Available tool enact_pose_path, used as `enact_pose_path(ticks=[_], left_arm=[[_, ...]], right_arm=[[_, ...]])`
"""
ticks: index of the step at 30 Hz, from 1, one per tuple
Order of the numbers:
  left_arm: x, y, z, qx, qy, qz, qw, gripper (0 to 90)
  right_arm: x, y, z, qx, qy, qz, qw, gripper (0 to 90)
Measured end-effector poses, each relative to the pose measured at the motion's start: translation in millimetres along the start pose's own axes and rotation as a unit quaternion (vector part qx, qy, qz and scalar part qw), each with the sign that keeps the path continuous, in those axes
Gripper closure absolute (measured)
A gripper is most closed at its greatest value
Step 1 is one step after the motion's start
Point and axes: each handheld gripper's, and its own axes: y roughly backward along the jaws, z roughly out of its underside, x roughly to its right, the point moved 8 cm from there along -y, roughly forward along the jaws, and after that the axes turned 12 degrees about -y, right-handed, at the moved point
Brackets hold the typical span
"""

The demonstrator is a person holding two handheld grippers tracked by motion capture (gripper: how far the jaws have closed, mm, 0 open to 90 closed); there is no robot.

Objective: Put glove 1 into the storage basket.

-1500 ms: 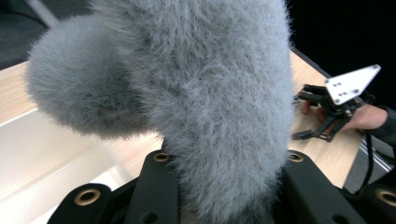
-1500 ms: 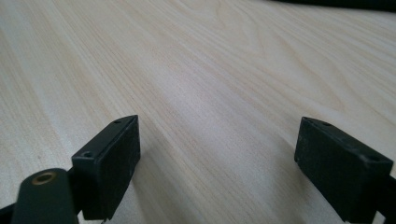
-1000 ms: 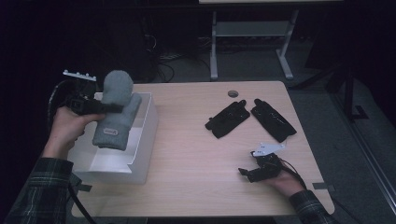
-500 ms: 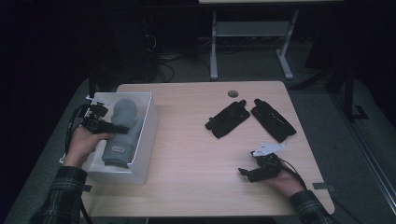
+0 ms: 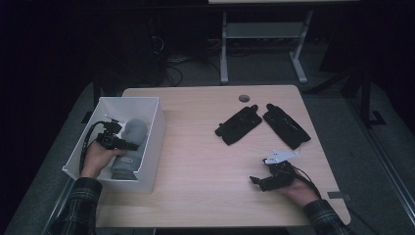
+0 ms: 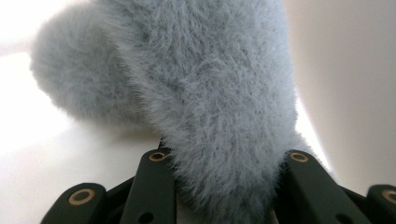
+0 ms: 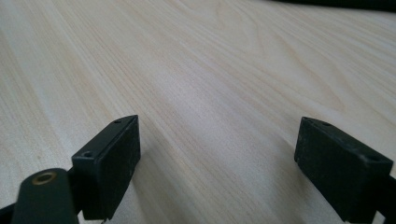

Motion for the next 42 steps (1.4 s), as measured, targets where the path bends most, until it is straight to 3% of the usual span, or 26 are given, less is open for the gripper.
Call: enact_pose_path(ticks=[4, 10, 13, 16, 21, 33, 38, 42], left_arm=[[-1.5, 1.0, -0.7, 0.000, 0.007, -0.002, 1.0000, 61.1], [-7.1, 13.5, -8.0, 0.010, 0.016, -0.024, 0.9995, 30.5], [-9.5, 22.8, -13.6, 0.018, 0.017, -0.044, 0.9988, 19.8], [-10.3, 35.4, -22.3, 0.034, 0.014, -0.059, 0.9975, 16.8], [-3.9, 53.0, -36.9, 0.054, 0.002, -0.063, 0.9965, 14.9], [49.8, 82.4, -81.0, 0.104, -0.068, -0.047, 0.9912, 14.9], [82.5, 81.6, -98.2, 0.119, -0.102, -0.017, 0.9875, 13.7], [104.4, 76.9, -107.7, 0.125, -0.120, -0.007, 0.9849, 13.0]], right_arm=[[0.0, 0.0, 0.0, 0.000, 0.000, 0.000, 1.0000, 14.3], [0.0, 0.0, 0.0, 0.000, 0.000, 0.000, 1.0000, 14.3], [0.0, 0.0, 0.0, 0.000, 0.000, 0.000, 1.0000, 14.3], [0.0, 0.0, 0.0, 0.000, 0.000, 0.000, 1.0000, 14.3], [0.0, 0.0, 0.0, 0.000, 0.000, 0.000, 1.0000, 14.3], [0.0, 0.0, 0.0, 0.000, 0.000, 0.000, 1.0000, 14.3], [0.0, 0.0, 0.0, 0.000, 0.000, 0.000, 1.0000, 14.3], [0.0, 0.0, -0.1, 0.000, 0.000, 0.000, 1.0000, 14.3]])
